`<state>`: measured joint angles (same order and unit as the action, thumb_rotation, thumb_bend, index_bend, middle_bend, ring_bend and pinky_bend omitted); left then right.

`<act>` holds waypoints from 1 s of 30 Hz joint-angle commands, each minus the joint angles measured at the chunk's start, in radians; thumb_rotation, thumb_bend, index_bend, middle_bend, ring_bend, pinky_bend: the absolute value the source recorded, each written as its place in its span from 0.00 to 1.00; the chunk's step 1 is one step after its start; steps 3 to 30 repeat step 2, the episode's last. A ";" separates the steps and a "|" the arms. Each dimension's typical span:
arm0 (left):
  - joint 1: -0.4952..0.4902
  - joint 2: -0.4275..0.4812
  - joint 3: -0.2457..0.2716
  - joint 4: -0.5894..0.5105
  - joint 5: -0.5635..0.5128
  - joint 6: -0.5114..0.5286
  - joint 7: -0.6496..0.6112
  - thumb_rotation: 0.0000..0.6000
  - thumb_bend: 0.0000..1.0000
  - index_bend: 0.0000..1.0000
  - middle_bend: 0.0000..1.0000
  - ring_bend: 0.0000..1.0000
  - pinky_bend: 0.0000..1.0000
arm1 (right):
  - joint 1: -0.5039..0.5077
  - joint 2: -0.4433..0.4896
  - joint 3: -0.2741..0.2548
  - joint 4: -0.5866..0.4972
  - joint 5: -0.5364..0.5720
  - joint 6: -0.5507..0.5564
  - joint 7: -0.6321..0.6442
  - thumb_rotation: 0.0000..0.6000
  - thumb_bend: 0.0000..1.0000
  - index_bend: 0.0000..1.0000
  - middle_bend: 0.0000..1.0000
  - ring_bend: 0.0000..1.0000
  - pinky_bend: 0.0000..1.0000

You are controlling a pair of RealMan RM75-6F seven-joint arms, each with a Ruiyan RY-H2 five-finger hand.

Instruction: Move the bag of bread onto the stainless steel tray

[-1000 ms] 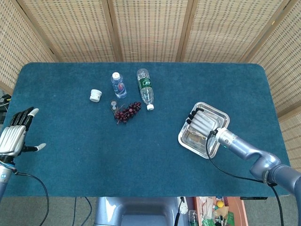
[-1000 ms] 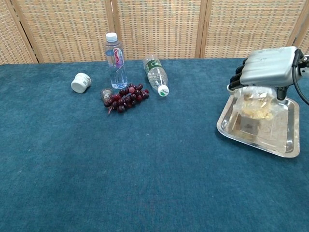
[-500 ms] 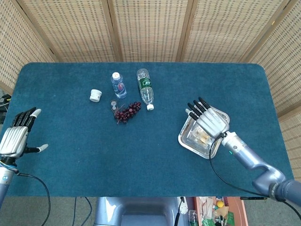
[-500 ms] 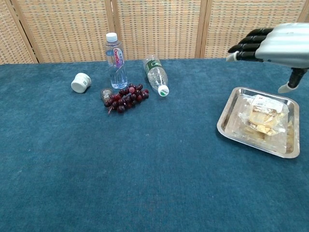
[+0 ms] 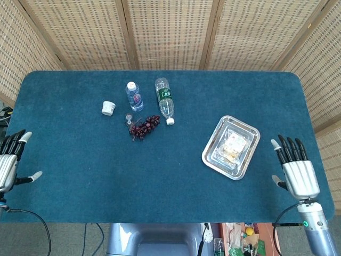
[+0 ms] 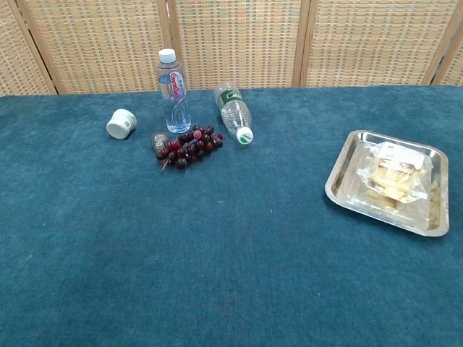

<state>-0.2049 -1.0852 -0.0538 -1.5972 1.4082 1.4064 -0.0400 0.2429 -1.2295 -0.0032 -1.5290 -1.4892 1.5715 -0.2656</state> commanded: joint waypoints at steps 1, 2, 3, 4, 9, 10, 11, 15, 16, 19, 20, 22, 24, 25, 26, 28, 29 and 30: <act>0.013 0.001 0.012 0.004 0.026 0.016 -0.005 1.00 0.00 0.00 0.00 0.00 0.00 | -0.033 -0.013 -0.013 0.002 -0.009 0.022 0.032 1.00 0.00 0.00 0.00 0.00 0.00; 0.016 0.001 0.014 0.004 0.032 0.020 -0.007 1.00 0.00 0.00 0.00 0.00 0.00 | -0.037 -0.013 -0.013 0.004 -0.011 0.023 0.038 1.00 0.00 0.00 0.00 0.00 0.00; 0.016 0.001 0.014 0.004 0.032 0.020 -0.007 1.00 0.00 0.00 0.00 0.00 0.00 | -0.037 -0.013 -0.013 0.004 -0.011 0.023 0.038 1.00 0.00 0.00 0.00 0.00 0.00; 0.016 0.001 0.014 0.004 0.032 0.020 -0.007 1.00 0.00 0.00 0.00 0.00 0.00 | -0.037 -0.013 -0.013 0.004 -0.011 0.023 0.038 1.00 0.00 0.00 0.00 0.00 0.00; 0.016 0.001 0.014 0.004 0.032 0.020 -0.007 1.00 0.00 0.00 0.00 0.00 0.00 | -0.037 -0.013 -0.013 0.004 -0.011 0.023 0.038 1.00 0.00 0.00 0.00 0.00 0.00; 0.016 0.001 0.014 0.004 0.032 0.020 -0.007 1.00 0.00 0.00 0.00 0.00 0.00 | -0.037 -0.013 -0.013 0.004 -0.011 0.023 0.038 1.00 0.00 0.00 0.00 0.00 0.00; 0.016 0.001 0.014 0.004 0.032 0.020 -0.007 1.00 0.00 0.00 0.00 0.00 0.00 | -0.037 -0.013 -0.013 0.004 -0.011 0.023 0.038 1.00 0.00 0.00 0.00 0.00 0.00; 0.016 0.001 0.014 0.004 0.032 0.020 -0.007 1.00 0.00 0.00 0.00 0.00 0.00 | -0.037 -0.013 -0.013 0.004 -0.011 0.023 0.038 1.00 0.00 0.00 0.00 0.00 0.00; 0.016 0.001 0.014 0.004 0.032 0.020 -0.007 1.00 0.00 0.00 0.00 0.00 0.00 | -0.037 -0.013 -0.013 0.004 -0.011 0.023 0.038 1.00 0.00 0.00 0.00 0.00 0.00; 0.016 0.001 0.014 0.004 0.032 0.020 -0.007 1.00 0.00 0.00 0.00 0.00 0.00 | -0.037 -0.013 -0.013 0.004 -0.011 0.023 0.038 1.00 0.00 0.00 0.00 0.00 0.00; 0.016 0.001 0.014 0.004 0.032 0.020 -0.007 1.00 0.00 0.00 0.00 0.00 0.00 | -0.037 -0.013 -0.013 0.004 -0.011 0.023 0.038 1.00 0.00 0.00 0.00 0.00 0.00; 0.016 0.001 0.014 0.004 0.032 0.020 -0.007 1.00 0.00 0.00 0.00 0.00 0.00 | -0.037 -0.013 -0.013 0.004 -0.011 0.023 0.038 1.00 0.00 0.00 0.00 0.00 0.00; 0.016 0.001 0.014 0.004 0.032 0.020 -0.007 1.00 0.00 0.00 0.00 0.00 0.00 | -0.037 -0.013 -0.013 0.004 -0.011 0.023 0.038 1.00 0.00 0.00 0.00 0.00 0.00; 0.016 0.001 0.014 0.004 0.032 0.020 -0.007 1.00 0.00 0.00 0.00 0.00 0.00 | -0.037 -0.013 -0.013 0.004 -0.011 0.023 0.038 1.00 0.00 0.00 0.00 0.00 0.00; 0.016 0.001 0.014 0.004 0.032 0.020 -0.007 1.00 0.00 0.00 0.00 0.00 0.00 | -0.037 -0.013 -0.013 0.004 -0.011 0.023 0.038 1.00 0.00 0.00 0.00 0.00 0.00; 0.016 0.001 0.014 0.004 0.032 0.020 -0.007 1.00 0.00 0.00 0.00 0.00 0.00 | -0.037 -0.013 -0.013 0.004 -0.011 0.023 0.038 1.00 0.00 0.00 0.00 0.00 0.00; 0.016 0.001 0.014 0.004 0.032 0.020 -0.007 1.00 0.00 0.00 0.00 0.00 0.00 | -0.037 -0.013 -0.013 0.004 -0.011 0.023 0.038 1.00 0.00 0.00 0.00 0.00 0.00; 0.016 0.001 0.014 0.004 0.032 0.020 -0.007 1.00 0.00 0.00 0.00 0.00 0.00 | -0.037 -0.013 -0.013 0.004 -0.011 0.023 0.038 1.00 0.00 0.00 0.00 0.00 0.00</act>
